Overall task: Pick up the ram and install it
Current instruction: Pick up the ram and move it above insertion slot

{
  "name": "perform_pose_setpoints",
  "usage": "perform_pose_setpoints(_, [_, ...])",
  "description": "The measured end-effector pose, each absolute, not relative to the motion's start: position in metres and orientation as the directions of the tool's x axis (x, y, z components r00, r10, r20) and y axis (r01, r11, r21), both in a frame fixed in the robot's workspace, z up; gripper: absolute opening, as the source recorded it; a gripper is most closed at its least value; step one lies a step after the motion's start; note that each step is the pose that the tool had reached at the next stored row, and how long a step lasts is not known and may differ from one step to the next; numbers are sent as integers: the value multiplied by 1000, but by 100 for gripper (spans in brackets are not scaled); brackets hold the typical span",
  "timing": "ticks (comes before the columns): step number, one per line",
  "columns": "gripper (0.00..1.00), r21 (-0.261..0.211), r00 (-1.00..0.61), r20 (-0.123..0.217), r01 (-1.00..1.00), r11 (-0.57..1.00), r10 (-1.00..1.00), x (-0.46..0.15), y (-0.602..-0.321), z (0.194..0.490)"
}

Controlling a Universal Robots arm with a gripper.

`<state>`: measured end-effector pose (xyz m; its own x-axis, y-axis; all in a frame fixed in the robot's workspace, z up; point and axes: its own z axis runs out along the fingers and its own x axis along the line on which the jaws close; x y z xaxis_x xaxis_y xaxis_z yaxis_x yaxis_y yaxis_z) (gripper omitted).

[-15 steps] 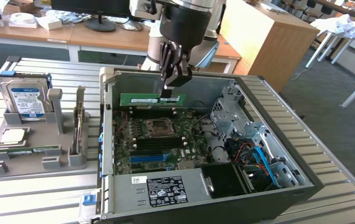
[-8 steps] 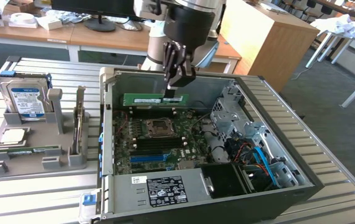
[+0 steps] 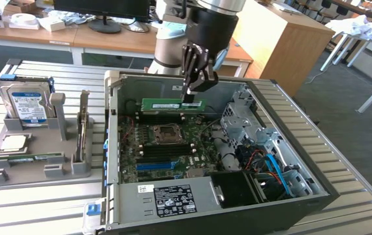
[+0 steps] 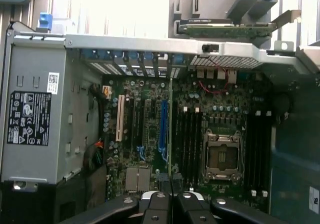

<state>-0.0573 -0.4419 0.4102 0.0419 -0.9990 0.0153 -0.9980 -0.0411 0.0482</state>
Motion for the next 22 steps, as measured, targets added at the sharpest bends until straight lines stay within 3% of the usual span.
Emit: perform_pose_setpoints(22, [11,48,12,15,-999,-11,-1000,-45,-437,409])
